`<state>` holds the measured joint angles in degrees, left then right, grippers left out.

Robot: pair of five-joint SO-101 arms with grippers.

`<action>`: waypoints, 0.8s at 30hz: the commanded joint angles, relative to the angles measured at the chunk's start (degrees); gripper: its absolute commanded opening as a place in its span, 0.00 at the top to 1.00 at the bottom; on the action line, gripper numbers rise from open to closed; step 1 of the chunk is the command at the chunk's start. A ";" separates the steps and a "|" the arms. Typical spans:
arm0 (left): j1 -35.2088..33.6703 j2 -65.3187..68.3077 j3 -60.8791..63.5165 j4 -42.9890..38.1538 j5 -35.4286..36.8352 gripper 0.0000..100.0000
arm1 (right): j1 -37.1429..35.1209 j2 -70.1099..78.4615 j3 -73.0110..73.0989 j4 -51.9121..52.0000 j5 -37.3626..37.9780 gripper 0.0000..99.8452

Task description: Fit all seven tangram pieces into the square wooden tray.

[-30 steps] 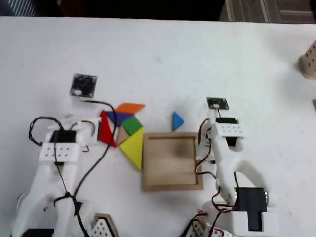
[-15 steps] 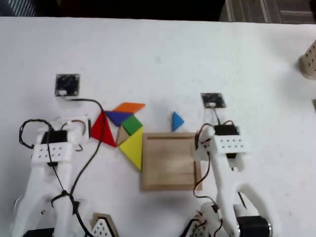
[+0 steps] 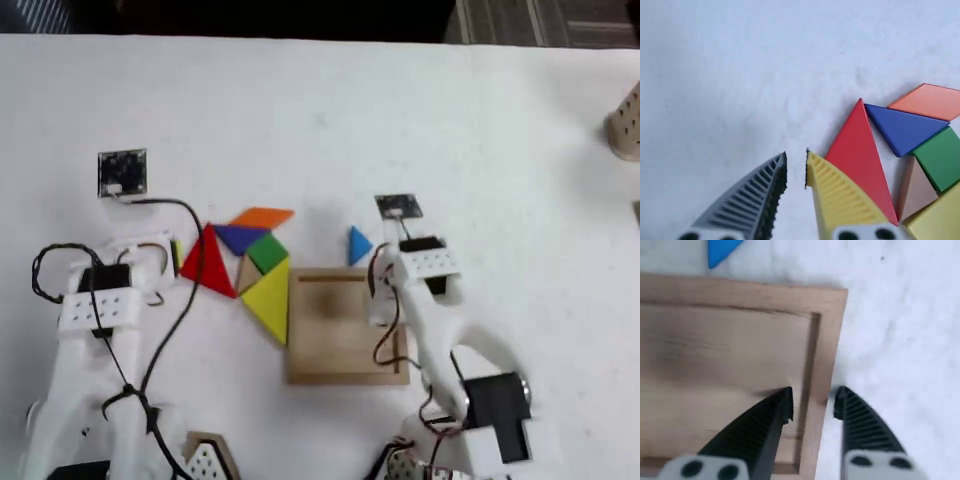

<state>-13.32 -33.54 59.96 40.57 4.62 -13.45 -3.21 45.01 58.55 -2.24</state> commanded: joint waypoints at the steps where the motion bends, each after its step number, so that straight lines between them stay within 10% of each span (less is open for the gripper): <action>1: -0.57 -1.89 -2.55 -1.14 0.79 0.90 | 2.24 4.00 -5.63 -0.66 -4.75 0.98; 24: 0.31 -1.89 -1.85 -1.58 0.70 0.90 | 5.67 7.34 -13.01 -0.75 -16.53 0.97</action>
<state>-13.32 -33.54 59.96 40.40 4.62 -8.44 4.35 34.99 58.64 -17.63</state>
